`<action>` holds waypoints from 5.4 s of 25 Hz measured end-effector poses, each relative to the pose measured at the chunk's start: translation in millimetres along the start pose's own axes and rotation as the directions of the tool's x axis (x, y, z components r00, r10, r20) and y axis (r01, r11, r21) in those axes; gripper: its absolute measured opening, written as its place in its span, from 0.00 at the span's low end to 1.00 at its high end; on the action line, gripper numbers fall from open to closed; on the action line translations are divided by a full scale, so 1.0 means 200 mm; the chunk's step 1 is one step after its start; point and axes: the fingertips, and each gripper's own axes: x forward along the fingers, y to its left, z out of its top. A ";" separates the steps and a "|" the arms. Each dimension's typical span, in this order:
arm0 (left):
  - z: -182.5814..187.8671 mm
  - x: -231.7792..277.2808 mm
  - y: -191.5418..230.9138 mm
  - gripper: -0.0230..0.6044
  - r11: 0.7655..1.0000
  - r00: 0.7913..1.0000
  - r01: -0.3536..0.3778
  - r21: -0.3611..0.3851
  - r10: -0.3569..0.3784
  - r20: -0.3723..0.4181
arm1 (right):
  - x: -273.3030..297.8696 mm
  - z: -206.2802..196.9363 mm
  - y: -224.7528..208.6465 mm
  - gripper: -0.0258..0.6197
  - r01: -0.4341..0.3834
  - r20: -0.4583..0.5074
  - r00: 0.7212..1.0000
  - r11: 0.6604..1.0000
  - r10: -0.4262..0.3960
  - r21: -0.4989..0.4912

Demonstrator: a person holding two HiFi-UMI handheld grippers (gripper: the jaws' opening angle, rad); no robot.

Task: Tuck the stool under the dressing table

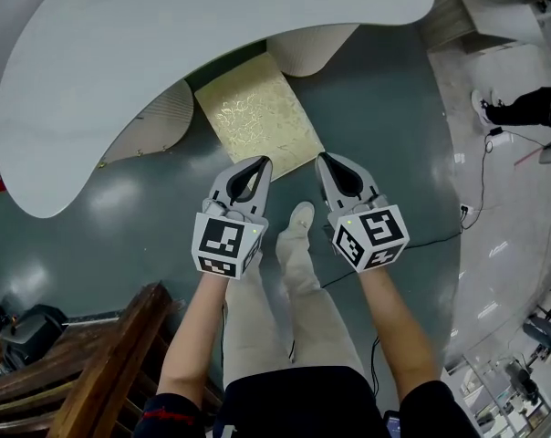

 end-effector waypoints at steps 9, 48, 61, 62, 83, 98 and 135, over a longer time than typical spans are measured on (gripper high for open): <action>-0.15 0.10 0.03 0.06 0.999 1.000 -0.015 -0.045 0.014 -0.021 | 0.11 -0.15 -0.07 0.05 -0.011 -0.044 0.999 1.000 0.011 -0.008; -1.15 0.21 0.26 0.06 0.933 0.955 -0.201 -0.297 0.119 -0.273 | 0.48 -1.11 -0.28 0.05 -0.064 -0.443 0.896 0.996 0.027 -0.069; -1.46 0.18 0.28 0.17 0.925 0.910 -0.254 -0.282 0.130 -0.393 | 0.51 -1.30 -0.35 0.06 -0.082 -0.548 0.836 0.995 0.035 -0.061; -1.48 0.18 0.27 0.20 0.925 0.907 -0.251 -0.286 0.122 -0.402 | 0.50 -1.31 -0.36 0.06 -0.079 -0.554 0.832 0.995 0.032 -0.061; -1.76 0.22 0.26 0.27 0.950 0.827 -0.234 -0.207 0.083 -0.555 | 0.58 -1.52 -0.39 0.18 -0.060 -0.654 0.757 0.996 0.005 -0.061; -1.82 0.30 0.26 0.27 0.951 0.799 -0.203 -0.231 0.024 -0.601 | 0.60 -1.54 -0.40 0.17 -0.012 -0.661 0.750 0.999 -0.026 -0.052; -1.64 0.42 0.58 0.28 0.941 0.787 -0.272 -0.203 0.096 -0.610 | 0.91 -1.32 -0.39 0.17 -0.026 -0.599 0.800 0.995 -0.036 -0.095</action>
